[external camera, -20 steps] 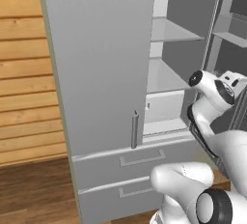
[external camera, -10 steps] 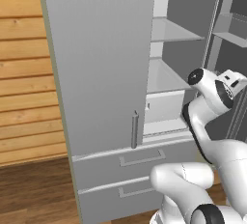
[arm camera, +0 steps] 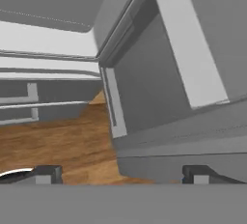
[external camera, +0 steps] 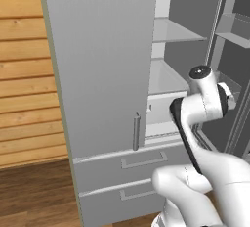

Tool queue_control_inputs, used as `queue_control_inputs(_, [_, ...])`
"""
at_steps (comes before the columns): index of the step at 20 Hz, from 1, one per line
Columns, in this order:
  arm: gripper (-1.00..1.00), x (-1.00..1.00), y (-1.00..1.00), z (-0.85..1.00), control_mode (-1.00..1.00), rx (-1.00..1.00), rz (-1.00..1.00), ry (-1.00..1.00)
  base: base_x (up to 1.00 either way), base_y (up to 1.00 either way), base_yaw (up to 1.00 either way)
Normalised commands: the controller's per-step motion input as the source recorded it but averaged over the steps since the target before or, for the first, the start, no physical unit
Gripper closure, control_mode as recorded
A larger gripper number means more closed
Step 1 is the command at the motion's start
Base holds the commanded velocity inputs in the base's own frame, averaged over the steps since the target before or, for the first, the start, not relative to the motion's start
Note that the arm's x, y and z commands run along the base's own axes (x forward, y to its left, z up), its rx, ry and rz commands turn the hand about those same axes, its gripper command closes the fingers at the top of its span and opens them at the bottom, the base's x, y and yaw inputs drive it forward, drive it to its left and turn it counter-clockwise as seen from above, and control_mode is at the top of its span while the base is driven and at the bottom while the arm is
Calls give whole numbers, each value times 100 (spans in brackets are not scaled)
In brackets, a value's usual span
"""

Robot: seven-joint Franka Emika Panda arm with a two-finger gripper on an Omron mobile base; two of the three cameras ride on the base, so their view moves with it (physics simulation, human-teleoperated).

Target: Take the strawberry from the fridge and place it on top of the pancake, located on the dining counter.

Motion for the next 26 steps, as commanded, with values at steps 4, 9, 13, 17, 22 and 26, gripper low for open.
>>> queue_control_inputs(4, [-100,19,100,5,-100,59,-7,-18,0,0,0])
queue_control_inputs(9, [-100,21,96,8,-100,10,0,-27,0,0,0])
queue_control_inputs(13, [-100,56,41,-4,-100,-1,6,1,0,0,0])
queue_control_inputs(17, [-100,65,39,-31,-100,3,16,11,0,0,0])
queue_control_inputs(22, [-100,34,8,-17,-100,6,17,18,0,0,0])
queue_control_inputs(26, [-100,8,51,-16,-100,0,1,15,0,0,0])
